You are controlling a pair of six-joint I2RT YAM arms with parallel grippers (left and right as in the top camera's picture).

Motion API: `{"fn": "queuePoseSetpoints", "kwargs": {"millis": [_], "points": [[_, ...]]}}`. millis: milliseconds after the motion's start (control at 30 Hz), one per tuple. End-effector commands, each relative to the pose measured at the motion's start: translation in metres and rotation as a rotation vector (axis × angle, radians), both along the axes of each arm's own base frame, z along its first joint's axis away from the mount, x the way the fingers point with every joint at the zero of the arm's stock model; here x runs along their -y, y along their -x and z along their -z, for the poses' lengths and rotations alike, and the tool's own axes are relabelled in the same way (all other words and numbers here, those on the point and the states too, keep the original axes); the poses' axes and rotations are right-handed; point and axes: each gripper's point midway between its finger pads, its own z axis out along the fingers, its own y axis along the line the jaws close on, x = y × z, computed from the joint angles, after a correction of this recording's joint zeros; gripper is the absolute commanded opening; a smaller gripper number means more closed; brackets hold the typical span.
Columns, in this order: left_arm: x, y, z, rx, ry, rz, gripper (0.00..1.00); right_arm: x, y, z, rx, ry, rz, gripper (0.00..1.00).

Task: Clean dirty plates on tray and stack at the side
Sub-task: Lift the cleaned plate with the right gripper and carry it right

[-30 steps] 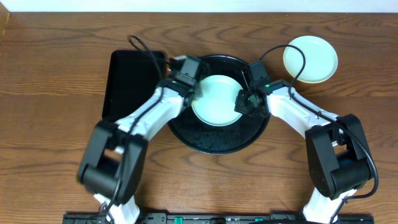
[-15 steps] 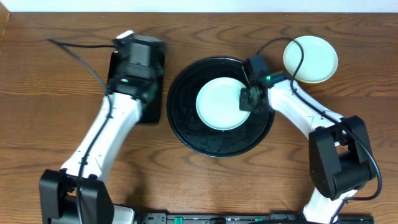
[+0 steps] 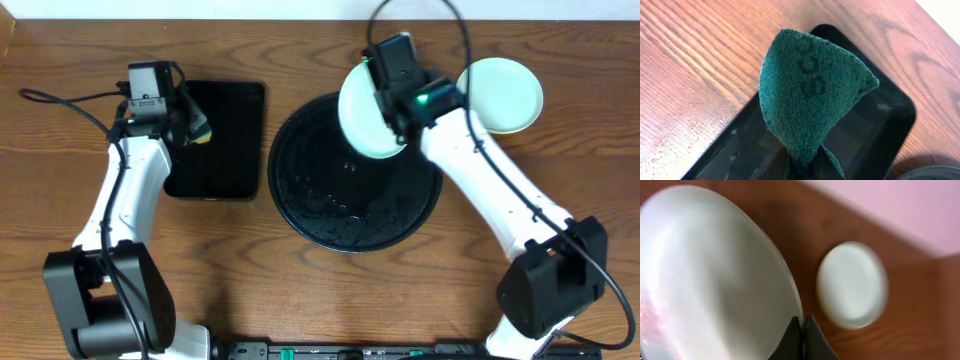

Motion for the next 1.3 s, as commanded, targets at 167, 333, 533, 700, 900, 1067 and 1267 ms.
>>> {"fn": "queuePoseSetpoints", "kwargs": {"millis": [167, 333, 533, 700, 900, 1067, 1267], "points": [[-0.001, 0.003, 0.027, -0.068, 0.015, 0.014, 0.08, -0.024, 0.006, -0.084, 0.21, 0.483, -0.089, 0.01], [-0.001, 0.003, 0.031, -0.077, 0.017, 0.014, 0.08, -0.05, 0.015, -0.103, 0.253, 0.591, -0.145, 0.01], [-0.001, 0.003, 0.031, -0.078, 0.017, 0.014, 0.08, -0.069, 0.02, -0.119, 0.314, 0.61, -0.158, 0.01], [-0.001, 0.003, 0.031, -0.078, 0.017, 0.014, 0.08, -0.066, 0.018, -0.121, 0.325, 0.591, -0.141, 0.01], [-0.001, 0.003, 0.031, -0.078, 0.017, 0.014, 0.08, -0.044, 0.005, -0.116, 0.36, 0.455, -0.039, 0.01], [-0.001, 0.004, 0.032, -0.082, 0.017, 0.014, 0.08, -0.008, -0.014, -0.093, 0.354, 0.226, 0.077, 0.01], [-0.001, 0.005, 0.033, -0.089, 0.018, 0.014, 0.07, 0.042, -0.027, -0.034, 0.137, -0.219, 0.174, 0.01]]}}
